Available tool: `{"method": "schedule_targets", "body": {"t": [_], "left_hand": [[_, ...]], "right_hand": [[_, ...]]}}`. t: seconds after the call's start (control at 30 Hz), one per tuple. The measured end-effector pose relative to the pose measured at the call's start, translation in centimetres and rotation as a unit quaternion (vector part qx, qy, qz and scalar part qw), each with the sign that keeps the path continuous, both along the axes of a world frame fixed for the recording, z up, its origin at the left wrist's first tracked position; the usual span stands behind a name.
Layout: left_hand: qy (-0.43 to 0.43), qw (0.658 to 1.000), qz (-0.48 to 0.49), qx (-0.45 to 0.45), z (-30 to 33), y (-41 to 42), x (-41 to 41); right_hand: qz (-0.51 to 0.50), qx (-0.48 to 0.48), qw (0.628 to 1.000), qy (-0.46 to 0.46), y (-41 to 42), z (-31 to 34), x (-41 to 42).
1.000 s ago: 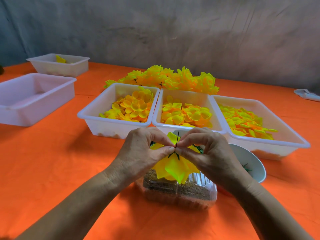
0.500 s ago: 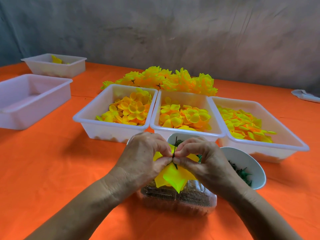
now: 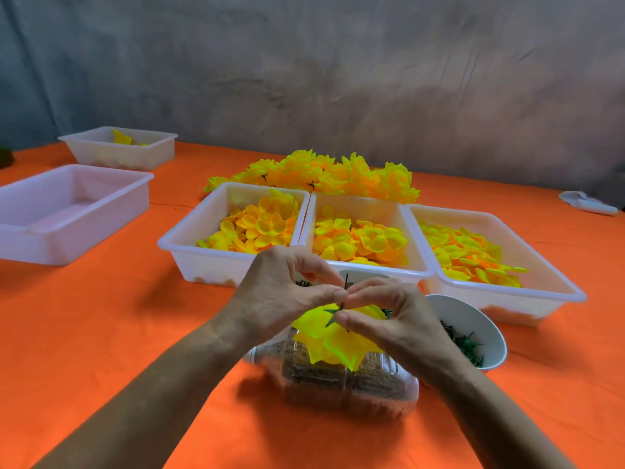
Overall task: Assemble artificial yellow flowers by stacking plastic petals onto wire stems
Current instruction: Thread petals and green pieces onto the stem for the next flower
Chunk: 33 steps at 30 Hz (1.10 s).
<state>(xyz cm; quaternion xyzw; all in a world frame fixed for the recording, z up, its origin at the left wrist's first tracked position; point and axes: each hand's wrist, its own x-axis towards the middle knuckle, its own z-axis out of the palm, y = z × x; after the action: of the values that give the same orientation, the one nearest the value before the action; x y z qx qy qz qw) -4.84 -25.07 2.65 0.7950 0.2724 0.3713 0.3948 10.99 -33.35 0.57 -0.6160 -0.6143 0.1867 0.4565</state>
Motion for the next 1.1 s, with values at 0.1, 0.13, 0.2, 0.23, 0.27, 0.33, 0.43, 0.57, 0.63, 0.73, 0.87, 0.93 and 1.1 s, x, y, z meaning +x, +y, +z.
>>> {"method": "schedule_targets", "body": {"t": [0.1, 0.13, 0.2, 0.23, 0.27, 0.33, 0.43, 0.57, 0.63, 0.73, 0.87, 0.93, 1.1], "left_hand": [[0.013, 1.000, -0.003, 0.003, -0.5, -0.2, 0.9], [0.015, 1.000, -0.004, 0.003, -0.7, -0.1, 1.1], [0.015, 1.000, -0.012, 0.002, -0.9, 0.2, 1.2], [0.017, 1.000, -0.017, 0.007, -1.0, 0.3, 1.2], [0.021, 0.999, -0.021, 0.014, -1.0, 0.5, 1.1], [0.030, 0.999, -0.029, 0.026, -0.9, 0.7, 1.1], [0.043, 0.998, -0.030, 0.044, -0.7, 0.9, 1.4], [0.053, 0.997, -0.028, 0.047, -0.4, 0.7, 1.3], [0.063, 0.997, -0.023, 0.047, -0.2, 0.5, 1.3], [0.077, 0.996, -0.015, 0.048, 0.2, 0.3, 1.4], [0.071, 0.997, -0.007, 0.039, 0.1, 0.2, 1.2], [0.070, 0.997, -0.002, 0.038, 0.0, 0.1, 1.2], [0.069, 0.997, 0.002, 0.038, -0.4, 0.5, 1.3]], "right_hand": [[-0.024, 0.006, 1.000, -0.010, 0.2, -0.5, -0.6], [-0.025, 0.011, 1.000, -0.009, 0.3, -0.7, -0.6], [-0.032, 0.019, 0.999, -0.005, 0.5, -1.1, -0.5], [-0.035, 0.026, 0.999, 0.004, 0.5, -1.4, -0.5], [-0.036, 0.034, 0.999, 0.017, 0.6, -1.6, -0.5], [-0.031, 0.048, 0.998, 0.037, 0.8, -2.1, -0.5], [-0.016, 0.058, 0.997, 0.037, 1.0, -2.5, -0.1], [-0.025, 0.081, 0.996, 0.037, 0.8, -2.6, -0.4], [-0.058, 0.084, 0.995, 0.012, 0.5, -2.6, -0.8], [-0.159, 0.131, 0.974, -0.094, 0.2, -2.6, -1.6], [-0.246, 0.187, 0.940, -0.145, 0.4, -2.7, -3.8], [-0.276, 0.199, 0.930, -0.141, 0.6, -3.2, -4.2], [-0.284, 0.206, 0.933, -0.079, 0.8, -4.7, -4.4]]}}
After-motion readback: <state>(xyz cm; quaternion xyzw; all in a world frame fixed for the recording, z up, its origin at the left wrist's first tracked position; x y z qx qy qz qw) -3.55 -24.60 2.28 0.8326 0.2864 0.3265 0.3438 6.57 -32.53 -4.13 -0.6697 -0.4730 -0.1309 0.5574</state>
